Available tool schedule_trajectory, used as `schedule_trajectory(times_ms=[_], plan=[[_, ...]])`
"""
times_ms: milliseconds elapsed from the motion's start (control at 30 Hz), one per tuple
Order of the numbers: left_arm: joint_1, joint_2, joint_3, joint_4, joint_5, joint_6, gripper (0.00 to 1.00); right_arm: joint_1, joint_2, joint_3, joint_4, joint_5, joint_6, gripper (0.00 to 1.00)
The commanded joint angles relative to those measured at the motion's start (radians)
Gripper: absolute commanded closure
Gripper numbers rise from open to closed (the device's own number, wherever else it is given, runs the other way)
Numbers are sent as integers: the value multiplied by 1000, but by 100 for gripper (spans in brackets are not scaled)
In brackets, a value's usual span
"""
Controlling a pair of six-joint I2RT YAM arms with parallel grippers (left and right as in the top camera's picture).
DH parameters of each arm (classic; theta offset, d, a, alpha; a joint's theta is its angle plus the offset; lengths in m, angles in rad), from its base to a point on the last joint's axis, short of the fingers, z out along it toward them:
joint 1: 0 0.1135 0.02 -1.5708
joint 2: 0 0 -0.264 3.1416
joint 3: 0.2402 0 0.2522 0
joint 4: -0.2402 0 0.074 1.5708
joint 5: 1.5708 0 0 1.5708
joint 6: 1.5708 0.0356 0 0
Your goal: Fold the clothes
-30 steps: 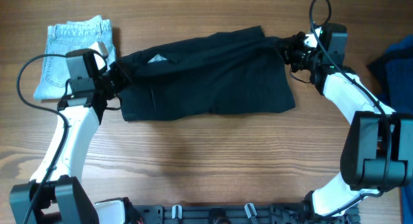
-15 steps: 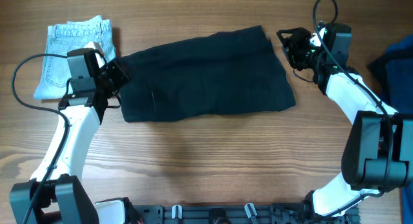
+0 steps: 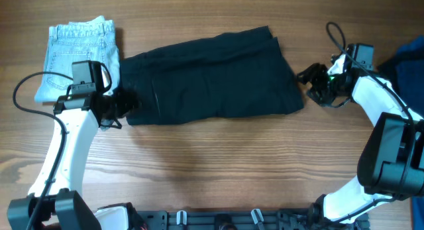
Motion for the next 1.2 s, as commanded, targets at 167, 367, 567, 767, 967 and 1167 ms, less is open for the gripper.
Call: schedule_trajectory(times_ms=[167, 367, 567, 767, 967, 1167], plan=[[8, 167, -33, 38, -38, 29, 7, 68, 40, -85, 56, -33, -299, 31], [8, 254, -33, 101, -37, 47, 21, 132, 40, -109, 69, 2, -373, 93], [8, 262, -33, 119, -37, 48, 68, 29, 26, -103, -186, 461, -55, 96], [8, 262, -32, 131, 21, 47, 49, -45, 18, -103, -272, 409, -137, 45], [5, 263, -32, 196, 301, 148, 5, -49, 18, -102, -292, 405, -160, 34], [-1, 384, -32, 296, 472, 148, 14, -49, 18, -102, -296, 366, -171, 36]])
